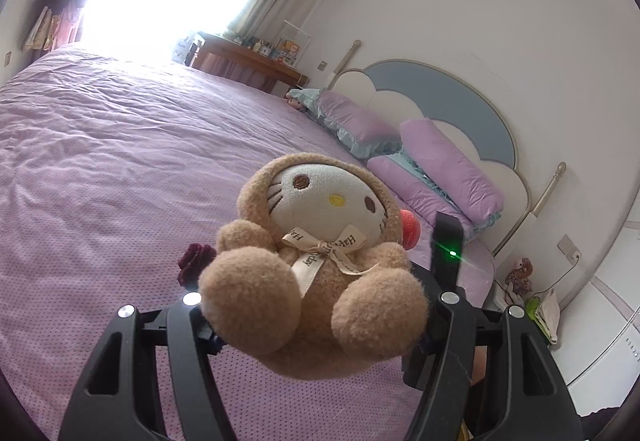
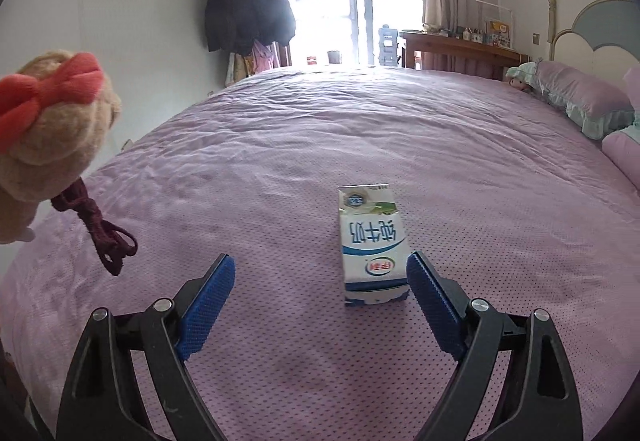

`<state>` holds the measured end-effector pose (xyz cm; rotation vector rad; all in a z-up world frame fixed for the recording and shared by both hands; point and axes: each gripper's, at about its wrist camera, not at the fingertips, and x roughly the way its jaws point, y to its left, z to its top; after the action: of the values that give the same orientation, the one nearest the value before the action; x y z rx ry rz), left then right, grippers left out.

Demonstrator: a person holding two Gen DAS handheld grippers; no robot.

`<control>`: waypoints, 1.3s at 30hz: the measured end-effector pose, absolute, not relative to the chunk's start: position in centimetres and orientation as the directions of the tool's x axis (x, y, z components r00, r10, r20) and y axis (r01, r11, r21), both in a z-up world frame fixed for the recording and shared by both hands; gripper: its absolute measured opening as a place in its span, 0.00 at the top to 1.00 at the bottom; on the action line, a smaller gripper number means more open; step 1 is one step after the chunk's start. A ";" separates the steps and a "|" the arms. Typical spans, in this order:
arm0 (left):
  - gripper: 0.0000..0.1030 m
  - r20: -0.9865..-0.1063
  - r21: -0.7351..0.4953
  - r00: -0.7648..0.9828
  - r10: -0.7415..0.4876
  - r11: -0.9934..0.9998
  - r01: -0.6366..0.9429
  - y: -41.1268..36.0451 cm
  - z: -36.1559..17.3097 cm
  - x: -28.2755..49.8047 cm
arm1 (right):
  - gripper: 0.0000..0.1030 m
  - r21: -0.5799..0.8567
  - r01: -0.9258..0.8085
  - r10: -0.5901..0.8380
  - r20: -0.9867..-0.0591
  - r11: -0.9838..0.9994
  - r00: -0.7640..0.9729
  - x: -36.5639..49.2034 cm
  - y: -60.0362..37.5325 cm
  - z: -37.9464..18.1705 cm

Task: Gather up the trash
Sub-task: 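Move the right tool to the milk carton and grasp it while the left tool holds the bear, then carry the plush bear and milk carton in both tools over the yellow bin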

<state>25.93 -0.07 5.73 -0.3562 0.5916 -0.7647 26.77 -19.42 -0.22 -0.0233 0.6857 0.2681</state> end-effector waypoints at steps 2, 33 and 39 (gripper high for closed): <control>0.36 -0.374 -0.507 0.565 -0.735 0.672 0.539 -0.5 5.3 26.4 | 0.17 0.052 -0.242 0.218 -0.641 0.969 0.736 28.1 -19.9 -1.0; 0.36 -0.427 -0.487 0.460 -0.778 0.627 0.608 -8.4 4.5 24.3 | 0.49 0.191 -0.124 0.218 -0.618 0.974 0.755 17.0 -28.0 2.5; 0.36 -0.426 -0.491 0.375 -0.823 0.559 0.668 -13.0 4.6 21.0 | 0.49 0.188 -0.037 0.145 -0.607 0.982 0.781 9.7 -32.3 3.4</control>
<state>20.99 -13.01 4.56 -0.2533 0.6934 -0.9676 9.67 -32.27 3.40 0.1694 0.6678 0.0989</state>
